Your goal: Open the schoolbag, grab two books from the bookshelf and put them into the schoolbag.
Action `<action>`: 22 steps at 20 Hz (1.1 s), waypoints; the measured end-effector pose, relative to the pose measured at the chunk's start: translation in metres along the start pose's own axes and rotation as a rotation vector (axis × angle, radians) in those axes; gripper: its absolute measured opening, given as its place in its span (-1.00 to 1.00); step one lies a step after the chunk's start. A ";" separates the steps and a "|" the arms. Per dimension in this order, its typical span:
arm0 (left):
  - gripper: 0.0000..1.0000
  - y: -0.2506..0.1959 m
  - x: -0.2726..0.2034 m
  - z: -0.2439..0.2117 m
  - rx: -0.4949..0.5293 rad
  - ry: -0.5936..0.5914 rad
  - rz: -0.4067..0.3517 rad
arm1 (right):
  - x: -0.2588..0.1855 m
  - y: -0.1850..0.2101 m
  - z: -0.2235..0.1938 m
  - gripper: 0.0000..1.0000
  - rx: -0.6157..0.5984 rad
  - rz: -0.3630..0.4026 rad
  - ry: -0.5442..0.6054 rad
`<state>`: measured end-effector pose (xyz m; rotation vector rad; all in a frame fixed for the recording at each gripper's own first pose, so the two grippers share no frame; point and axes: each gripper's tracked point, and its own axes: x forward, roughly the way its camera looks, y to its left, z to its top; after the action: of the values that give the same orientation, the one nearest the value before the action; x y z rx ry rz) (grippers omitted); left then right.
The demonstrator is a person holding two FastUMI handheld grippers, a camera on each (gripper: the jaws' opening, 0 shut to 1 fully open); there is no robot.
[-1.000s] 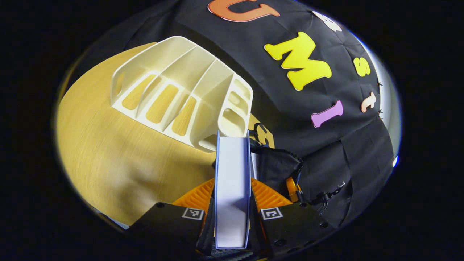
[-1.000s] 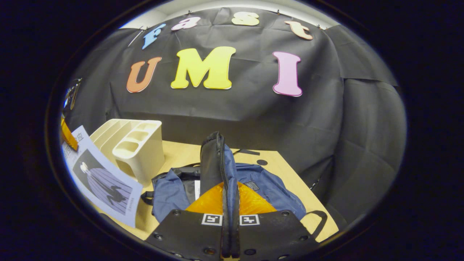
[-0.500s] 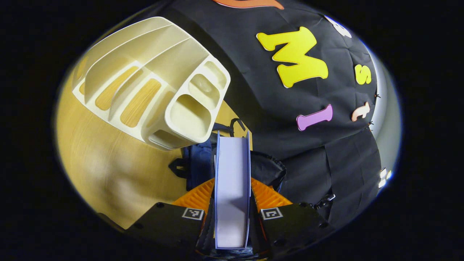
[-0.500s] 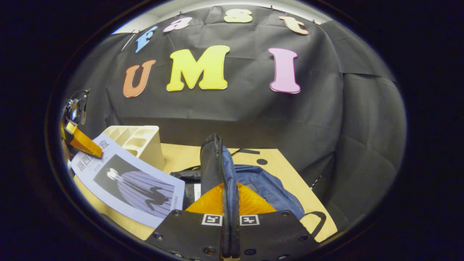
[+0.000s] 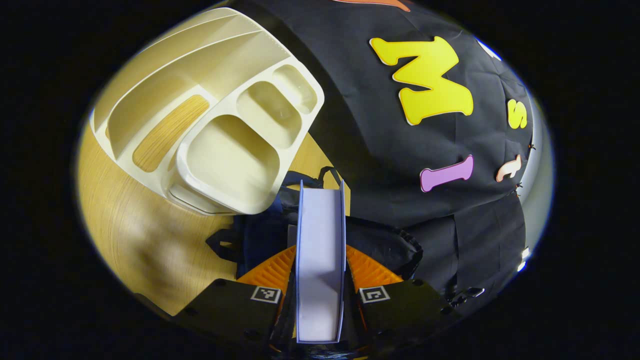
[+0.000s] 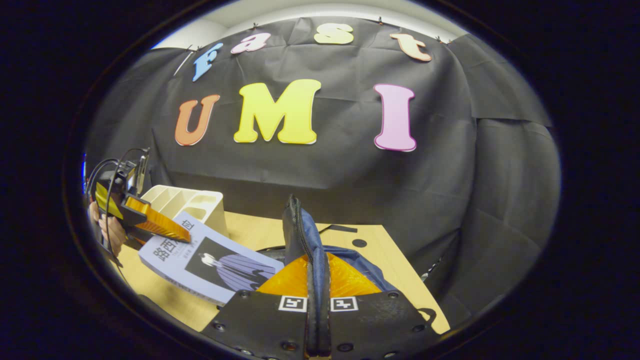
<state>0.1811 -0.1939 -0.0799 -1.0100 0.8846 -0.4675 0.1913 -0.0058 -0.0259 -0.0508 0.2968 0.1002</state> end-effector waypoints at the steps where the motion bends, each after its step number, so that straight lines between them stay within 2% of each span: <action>1: -0.14 0.000 0.005 0.000 0.009 -0.009 0.002 | -0.004 0.003 0.004 -0.95 -0.009 0.010 -0.013; 4: -0.14 0.002 0.016 -0.005 0.038 -0.051 0.042 | -0.006 0.005 0.011 -0.95 -0.028 0.025 -0.037; 5: -0.14 0.001 0.020 -0.009 0.046 -0.070 0.047 | -0.008 0.007 0.014 -1.00 -0.033 0.032 -0.046; 6: -0.14 -0.002 0.025 -0.015 0.055 -0.081 0.053 | -0.008 0.009 0.018 -0.95 -0.035 0.044 -0.055; 11: -0.14 -0.018 0.055 -0.037 0.144 -0.134 0.063 | -0.010 0.005 0.029 -1.00 -0.026 0.073 -0.095; 12: -0.13 -0.019 0.063 -0.043 0.154 -0.134 0.064 | -0.010 0.002 0.032 -0.96 -0.015 0.073 -0.104; 17: -0.12 -0.024 0.100 -0.064 0.173 -0.184 0.038 | -0.013 -0.011 0.036 -0.96 -0.003 0.061 -0.116; 22: -0.13 -0.029 0.138 -0.083 0.124 -0.214 -0.009 | -0.015 -0.016 0.036 -0.95 0.018 0.067 -0.116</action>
<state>0.1942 -0.3483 -0.1319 -0.9311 0.6526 -0.4084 0.1888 -0.0208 0.0132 -0.0174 0.1837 0.1666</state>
